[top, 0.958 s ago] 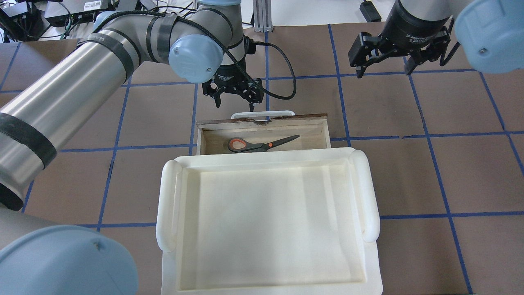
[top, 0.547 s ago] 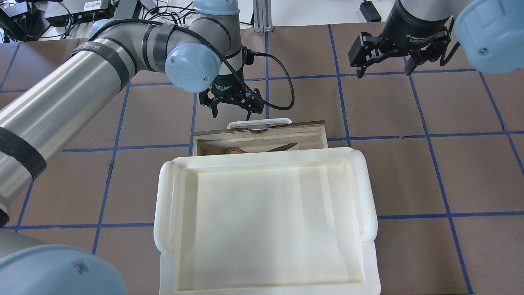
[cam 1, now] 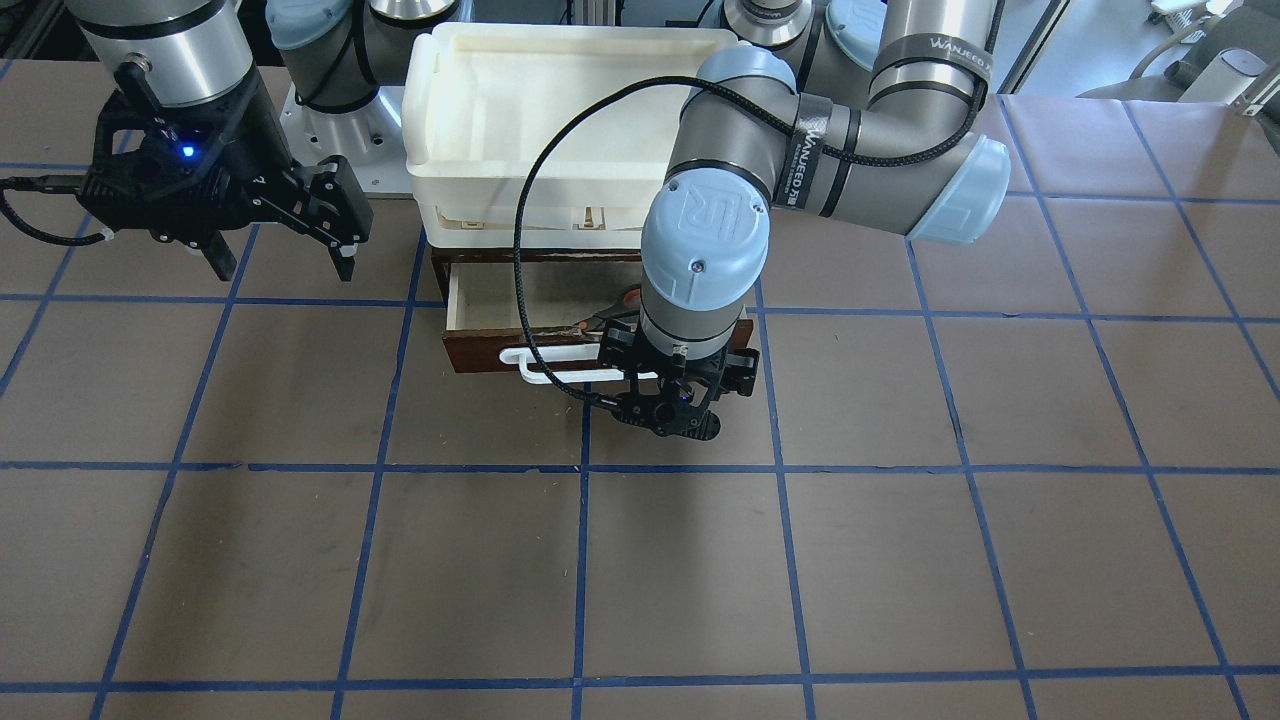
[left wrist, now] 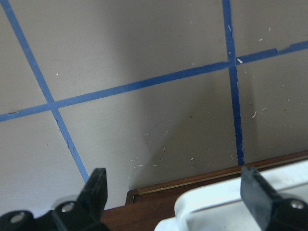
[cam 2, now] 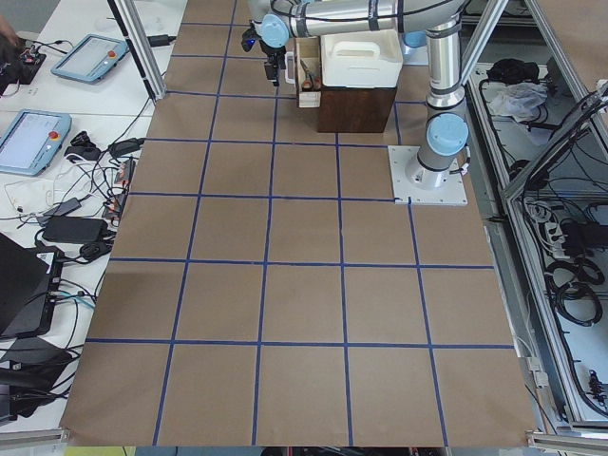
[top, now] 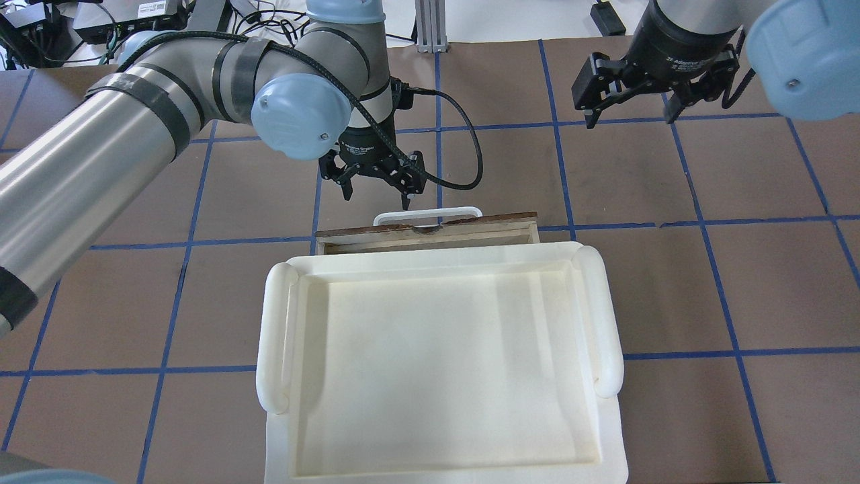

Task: Put scissors in drawer and close it
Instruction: 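Push the drawer front with the left gripper to slide it shut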

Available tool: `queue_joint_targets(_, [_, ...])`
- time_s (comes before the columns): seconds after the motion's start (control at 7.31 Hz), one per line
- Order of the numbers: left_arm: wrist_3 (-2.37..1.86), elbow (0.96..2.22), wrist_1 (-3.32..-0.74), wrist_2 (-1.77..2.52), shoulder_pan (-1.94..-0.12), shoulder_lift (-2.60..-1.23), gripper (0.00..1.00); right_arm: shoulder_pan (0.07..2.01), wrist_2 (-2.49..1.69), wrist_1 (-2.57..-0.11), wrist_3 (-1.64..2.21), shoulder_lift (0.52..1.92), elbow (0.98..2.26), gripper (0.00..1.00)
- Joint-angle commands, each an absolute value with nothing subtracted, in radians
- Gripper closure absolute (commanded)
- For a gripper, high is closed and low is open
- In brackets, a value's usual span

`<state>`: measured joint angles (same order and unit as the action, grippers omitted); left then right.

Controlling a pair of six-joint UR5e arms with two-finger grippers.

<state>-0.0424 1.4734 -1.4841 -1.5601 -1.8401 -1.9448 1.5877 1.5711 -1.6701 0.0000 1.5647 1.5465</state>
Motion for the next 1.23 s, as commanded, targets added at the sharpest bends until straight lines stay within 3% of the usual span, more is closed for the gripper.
queue_joint_targets(0.0, [-0.043,1.474,-1.514,-1.552,-1.841,-1.922,0.0,1.588,1.571,-1.669,0.0,1.565,1.548,0.0])
queue_joint_targets(1.09, [-0.038,1.502,-1.529,-1.598,-1.862,-1.913,0.0,1.588,1.571,-1.666,0.0,1.565,1.548,0.0])
